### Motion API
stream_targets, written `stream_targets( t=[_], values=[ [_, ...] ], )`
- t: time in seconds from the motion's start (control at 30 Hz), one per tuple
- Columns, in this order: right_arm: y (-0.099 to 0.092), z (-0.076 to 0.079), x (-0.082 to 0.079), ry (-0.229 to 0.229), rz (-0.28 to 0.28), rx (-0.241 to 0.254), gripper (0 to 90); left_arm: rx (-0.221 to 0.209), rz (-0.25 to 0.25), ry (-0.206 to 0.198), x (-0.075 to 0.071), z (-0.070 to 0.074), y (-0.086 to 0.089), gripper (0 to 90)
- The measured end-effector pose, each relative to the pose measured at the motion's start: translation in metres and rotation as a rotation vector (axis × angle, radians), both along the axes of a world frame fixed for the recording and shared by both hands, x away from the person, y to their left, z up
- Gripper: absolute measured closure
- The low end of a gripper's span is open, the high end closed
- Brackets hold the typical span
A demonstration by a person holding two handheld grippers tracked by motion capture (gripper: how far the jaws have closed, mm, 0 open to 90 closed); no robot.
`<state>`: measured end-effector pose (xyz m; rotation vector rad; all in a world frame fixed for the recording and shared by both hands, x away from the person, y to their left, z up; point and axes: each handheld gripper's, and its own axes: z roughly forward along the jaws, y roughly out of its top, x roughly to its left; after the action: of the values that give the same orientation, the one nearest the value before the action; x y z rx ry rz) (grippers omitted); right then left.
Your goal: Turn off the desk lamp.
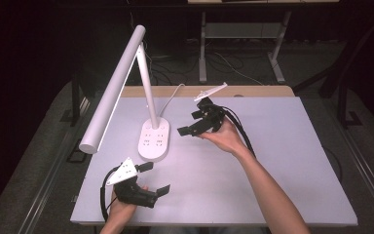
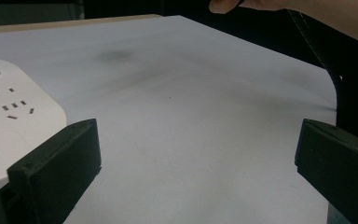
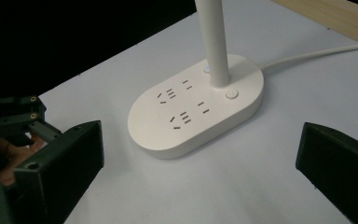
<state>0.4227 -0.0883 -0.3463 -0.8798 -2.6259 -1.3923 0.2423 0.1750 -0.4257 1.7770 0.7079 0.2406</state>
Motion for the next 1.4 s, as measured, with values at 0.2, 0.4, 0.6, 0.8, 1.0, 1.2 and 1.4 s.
stream_targets(
  t=[0.2,0.4,0.6,0.8,1.0,1.2,1.4],
  values=[
    [0.013,-0.004,0.011,0.027,-0.014,0.016,0.8,-0.007,-0.005,0.003,0.0,0.0,-0.001,0.0],
    [0.023,-0.009,0.021,0.042,-0.04,0.029,0.8,-0.005,-0.008,0.003,-0.001,0.0,-0.002,0.0],
    [0.033,-0.015,0.028,0.053,-0.05,0.056,4.4,-0.006,-0.007,0.001,-0.001,0.0,-0.001,0.0],
    [0.041,-0.025,0.034,0.052,-0.051,0.074,8.7,-0.007,-0.008,0.002,-0.001,0.0,-0.001,0.0],
    [0.048,-0.037,0.039,0.053,-0.027,0.085,25.9,-0.009,-0.011,0.002,-0.001,0.0,-0.001,0.0],
    [0.052,-0.044,0.043,0.054,-0.013,0.112,41.3,-0.014,-0.007,0.002,-0.001,0.0,0.0,0.0],
    [0.057,-0.054,0.049,0.073,0.01,0.099,60.9,-0.01,-0.008,0.002,-0.001,0.0,0.0,0.0]
  ],
)
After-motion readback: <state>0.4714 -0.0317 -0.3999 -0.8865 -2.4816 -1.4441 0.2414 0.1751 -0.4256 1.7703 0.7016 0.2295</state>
